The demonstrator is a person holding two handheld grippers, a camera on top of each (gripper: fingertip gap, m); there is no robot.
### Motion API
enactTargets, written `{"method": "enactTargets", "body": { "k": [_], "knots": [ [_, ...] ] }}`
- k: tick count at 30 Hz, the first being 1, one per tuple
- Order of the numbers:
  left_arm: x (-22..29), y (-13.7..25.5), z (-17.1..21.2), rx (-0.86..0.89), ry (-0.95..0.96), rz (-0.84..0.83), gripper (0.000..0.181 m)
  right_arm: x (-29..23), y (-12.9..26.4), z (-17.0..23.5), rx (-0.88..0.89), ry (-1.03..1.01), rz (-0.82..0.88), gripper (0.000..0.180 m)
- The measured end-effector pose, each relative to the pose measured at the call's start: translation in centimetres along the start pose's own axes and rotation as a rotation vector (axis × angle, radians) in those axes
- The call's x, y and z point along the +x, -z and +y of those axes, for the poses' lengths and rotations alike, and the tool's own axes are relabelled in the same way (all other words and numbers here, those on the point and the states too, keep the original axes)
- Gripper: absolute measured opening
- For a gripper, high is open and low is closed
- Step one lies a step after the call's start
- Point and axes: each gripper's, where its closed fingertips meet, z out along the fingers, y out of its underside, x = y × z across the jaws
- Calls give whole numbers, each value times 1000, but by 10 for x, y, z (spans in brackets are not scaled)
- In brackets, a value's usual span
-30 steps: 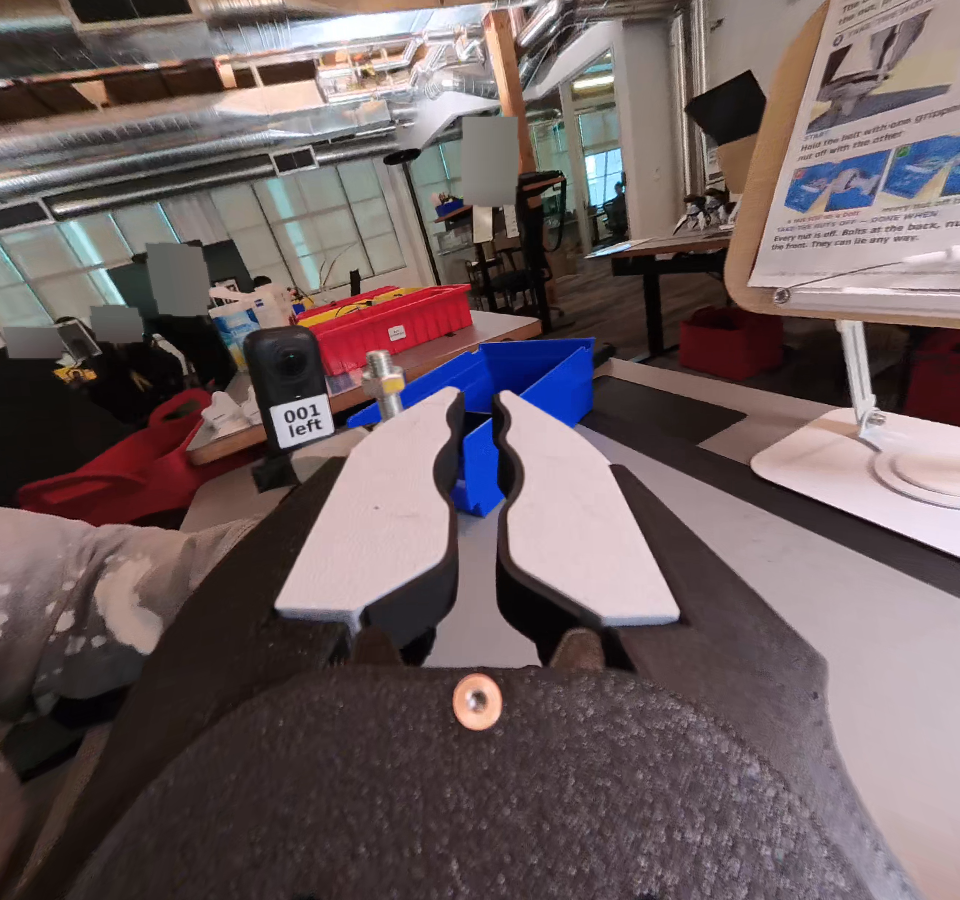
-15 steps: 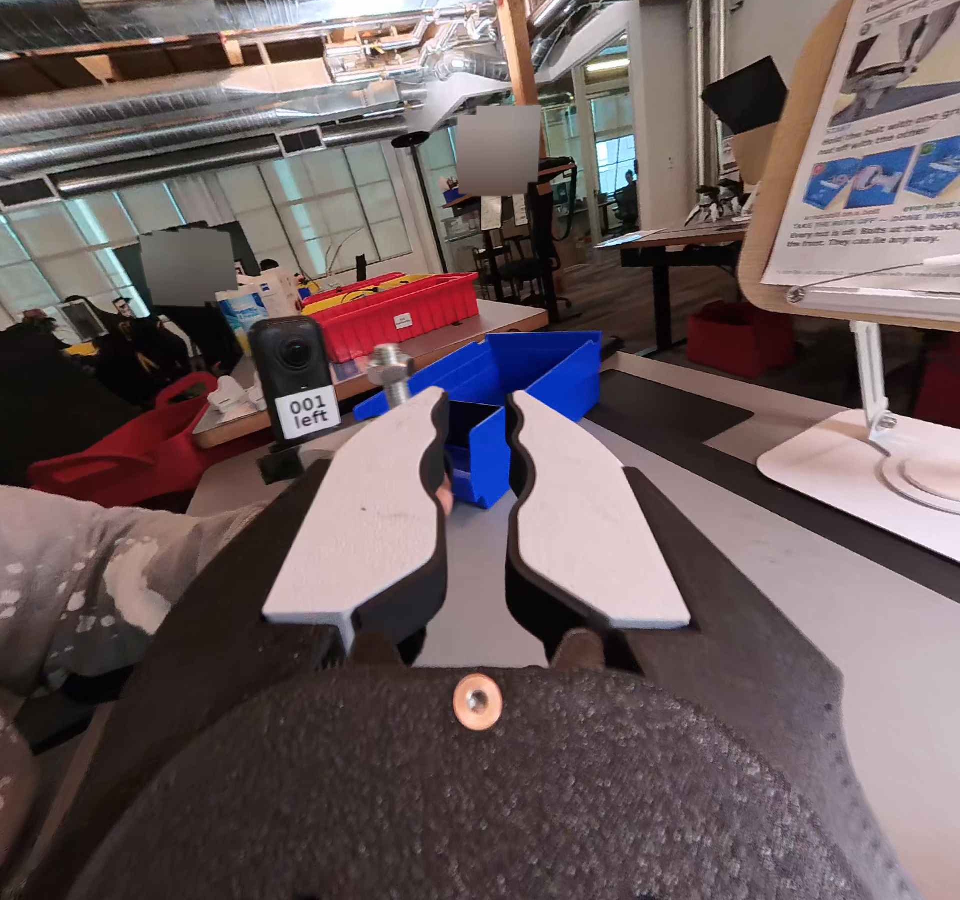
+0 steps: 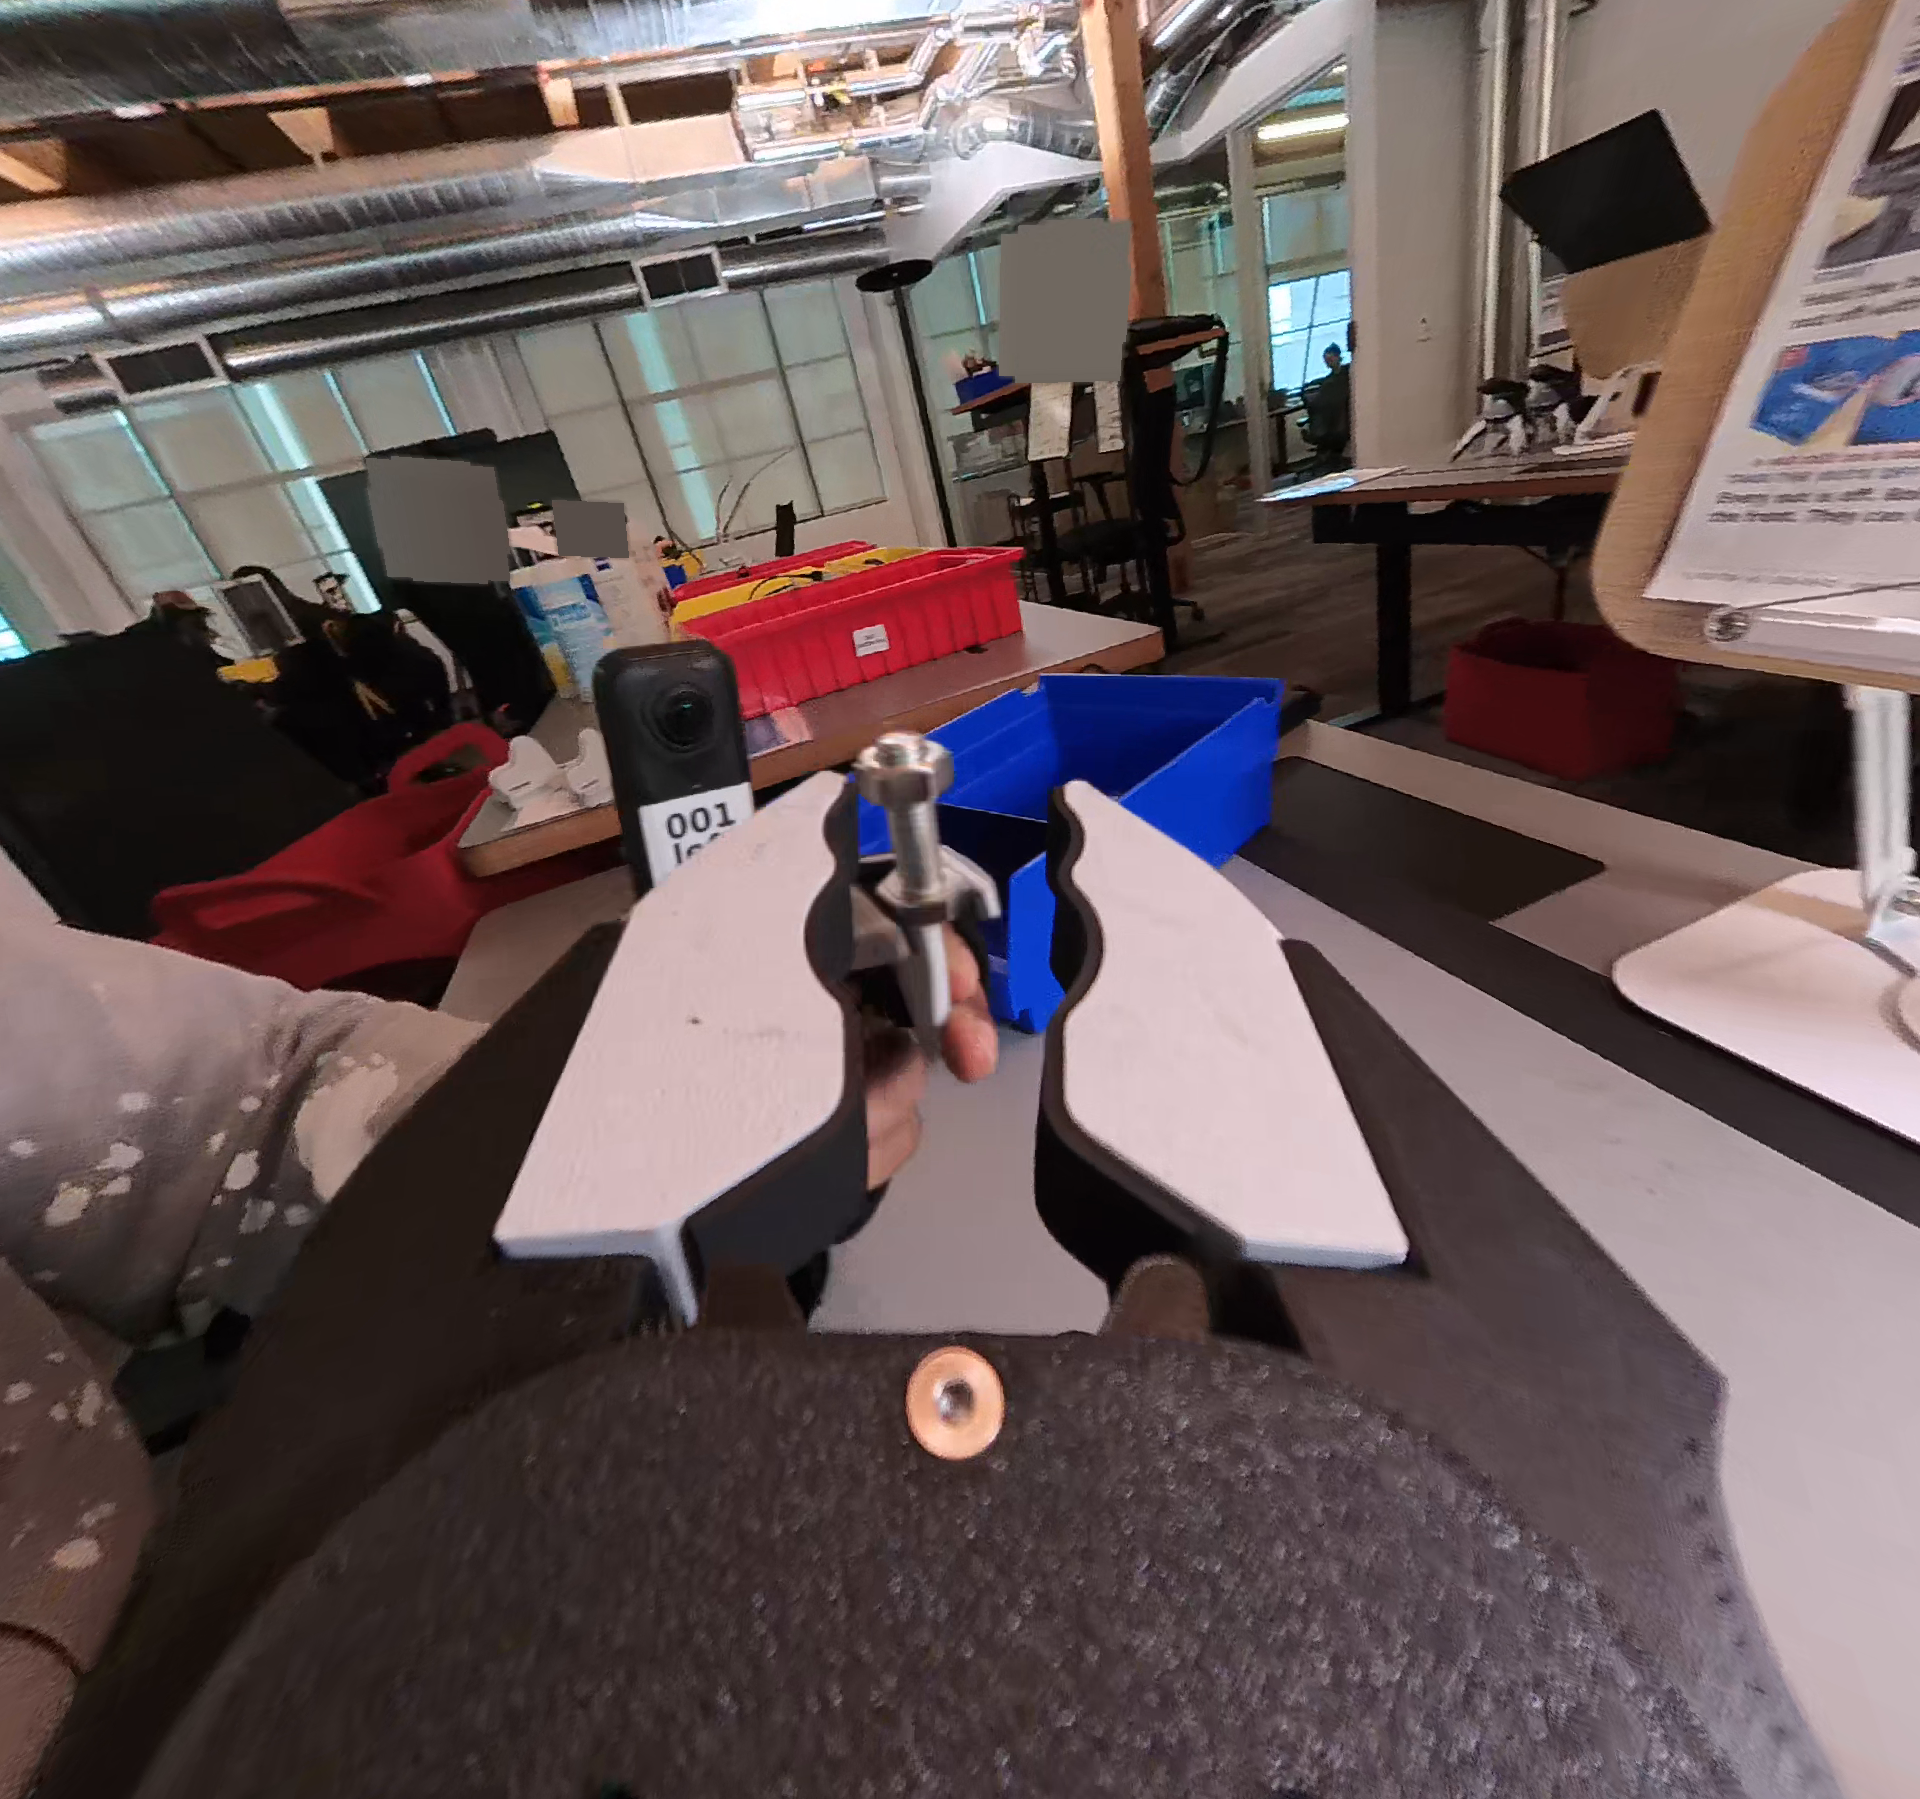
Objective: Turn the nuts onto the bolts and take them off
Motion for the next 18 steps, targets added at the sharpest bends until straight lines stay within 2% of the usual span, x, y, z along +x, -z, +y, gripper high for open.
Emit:
{"method": "enactTargets", "body": {
  "k": [4,6,7,12,16,18],
  "knots": [
    [4,-1,0,-3,-10,7,18,0,-3,2,-12,-3,12,36],
    [4,1,-5,19,-1,28,17,18,4,-3,22,-40,90,12],
    [4,2,-6,16,-9,24,17,25,9,-6,40,-39,114,9],
    [2,1,-2,6,-9,7,18,6,4,-6,14,-20,25,33],
    [4,-1,0,-3,-16,8,18,-1,-3,0,-7,-3,16,36],
    [6,1,-5,19,-1,32,18,17,4,-3,18,-27,95,11]
  ]
}}
